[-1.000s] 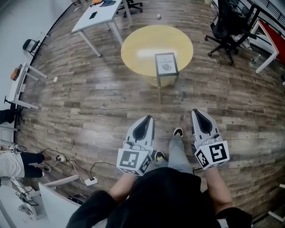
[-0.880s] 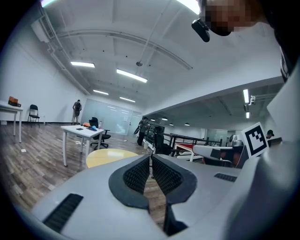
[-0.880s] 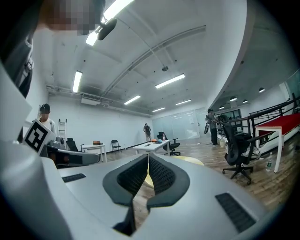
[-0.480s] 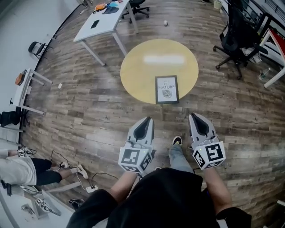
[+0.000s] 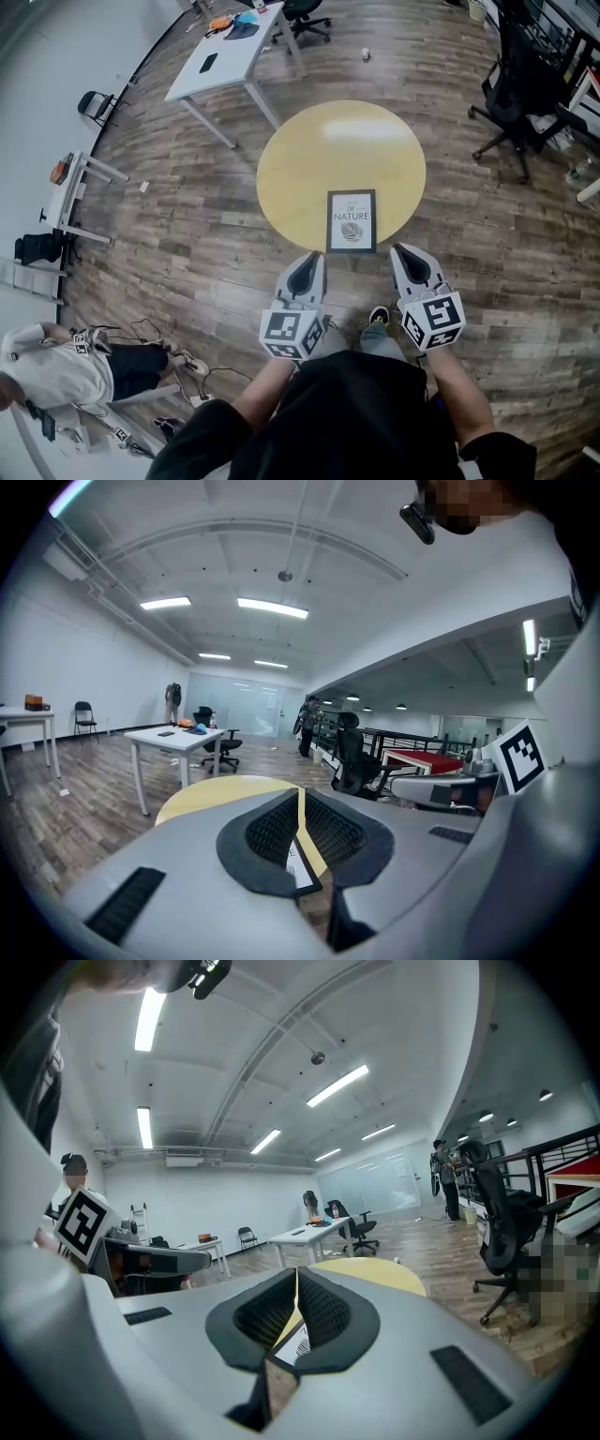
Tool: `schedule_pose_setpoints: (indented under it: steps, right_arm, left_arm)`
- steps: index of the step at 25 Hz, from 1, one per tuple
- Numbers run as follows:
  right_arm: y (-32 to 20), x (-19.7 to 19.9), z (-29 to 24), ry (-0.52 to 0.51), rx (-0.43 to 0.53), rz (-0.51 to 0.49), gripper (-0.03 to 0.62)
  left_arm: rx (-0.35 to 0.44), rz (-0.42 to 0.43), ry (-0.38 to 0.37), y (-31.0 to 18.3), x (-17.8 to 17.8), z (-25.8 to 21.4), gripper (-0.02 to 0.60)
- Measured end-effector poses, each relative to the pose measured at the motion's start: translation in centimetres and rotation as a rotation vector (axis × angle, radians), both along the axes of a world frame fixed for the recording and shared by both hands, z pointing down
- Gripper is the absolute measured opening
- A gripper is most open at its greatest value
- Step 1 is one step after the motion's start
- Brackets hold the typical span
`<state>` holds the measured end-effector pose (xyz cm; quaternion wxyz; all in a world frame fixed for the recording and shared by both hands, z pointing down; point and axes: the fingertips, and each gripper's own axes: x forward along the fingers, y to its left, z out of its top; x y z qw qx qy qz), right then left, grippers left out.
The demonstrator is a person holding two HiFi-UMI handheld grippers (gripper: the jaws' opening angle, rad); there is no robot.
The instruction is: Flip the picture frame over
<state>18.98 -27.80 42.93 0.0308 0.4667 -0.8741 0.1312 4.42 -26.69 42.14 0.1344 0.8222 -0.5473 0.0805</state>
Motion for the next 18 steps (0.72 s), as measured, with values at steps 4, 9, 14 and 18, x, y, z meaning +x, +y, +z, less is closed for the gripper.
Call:
schedule_pose_setpoints:
  steps: [4,9,14,18]
  right_arm:
    - [-2.4,0.0,3.9,-0.025,-0.112,-0.007,0.02]
    - [-4.9,-0.8,11.3,-0.041,-0.266,-0.028,0.021]
    - [-6.0,-2.7,19.8,-0.075,-0.511,-0.066,0.11]
    - [-6.9,-3.7,24.5,-0.113,-0.661,-0.063,0.174]
  left_arm:
    - [-0.031,0.021,-0.01,-2.5,0.1,2.3,0.037]
    - [-0.083,0.072,-0.052,-5.9,-0.1,7.1,0.037]
    - [-0.157,0.106,-0.079,-9.3,-1.4,12.7,0.038]
    - [-0.218,0.142,-0.125,-11.4,-2.3,17.3,0.038]
